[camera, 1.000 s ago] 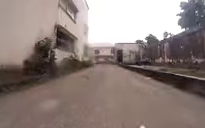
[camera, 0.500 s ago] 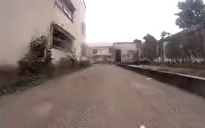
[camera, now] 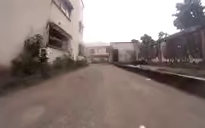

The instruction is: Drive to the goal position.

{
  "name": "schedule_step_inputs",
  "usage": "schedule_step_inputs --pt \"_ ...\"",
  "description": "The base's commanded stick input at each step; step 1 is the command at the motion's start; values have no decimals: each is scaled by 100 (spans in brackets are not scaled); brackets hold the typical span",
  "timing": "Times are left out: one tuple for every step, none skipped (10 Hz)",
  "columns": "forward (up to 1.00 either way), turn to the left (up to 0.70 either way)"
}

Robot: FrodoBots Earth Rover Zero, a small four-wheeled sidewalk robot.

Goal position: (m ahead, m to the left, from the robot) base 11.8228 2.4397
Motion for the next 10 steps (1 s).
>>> schedule_step_inputs --pt "30 0" --pt "30 0" --pt "30 0" --pt "30 0" --pt "30 0" --pt "30 0" --pt "30 0" --pt "30 0" --pt "30 0" --pt "30 0"
